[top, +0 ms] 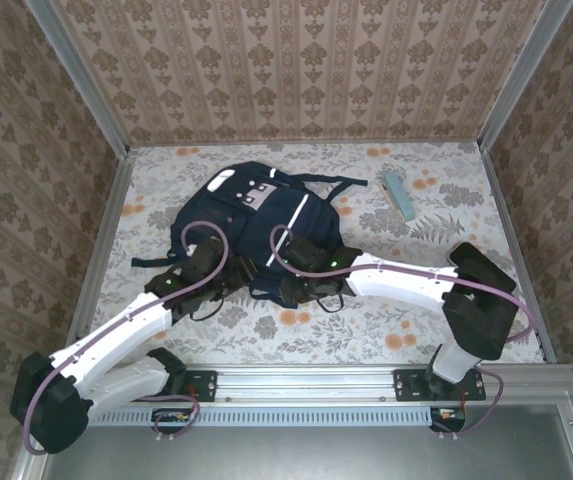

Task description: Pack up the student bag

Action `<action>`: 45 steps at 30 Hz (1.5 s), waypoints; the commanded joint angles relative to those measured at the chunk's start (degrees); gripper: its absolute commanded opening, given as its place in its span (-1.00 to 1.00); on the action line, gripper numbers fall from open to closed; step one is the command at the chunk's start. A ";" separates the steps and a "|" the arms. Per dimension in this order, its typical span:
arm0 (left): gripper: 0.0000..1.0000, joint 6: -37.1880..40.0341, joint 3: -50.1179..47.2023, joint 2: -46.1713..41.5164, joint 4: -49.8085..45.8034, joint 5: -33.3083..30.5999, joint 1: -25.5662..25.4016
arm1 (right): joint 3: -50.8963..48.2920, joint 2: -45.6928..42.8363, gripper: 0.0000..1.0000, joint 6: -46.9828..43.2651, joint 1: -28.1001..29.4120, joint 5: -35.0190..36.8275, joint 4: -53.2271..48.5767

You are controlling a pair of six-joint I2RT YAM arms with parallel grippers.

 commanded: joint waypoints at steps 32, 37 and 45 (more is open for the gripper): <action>0.17 -21.30 -9.93 5.47 17.17 5.09 1.05 | 2.80 2.05 -0.96 -4.07 -0.01 7.14 0.52; -0.06 -20.06 -9.94 9.25 24.28 7.76 2.50 | 3.42 1.66 -1.00 -4.34 -0.06 3.48 1.61; -0.32 -18.87 -8.79 13.12 23.99 7.78 3.12 | 3.44 0.38 -1.00 -3.96 -0.14 2.61 1.38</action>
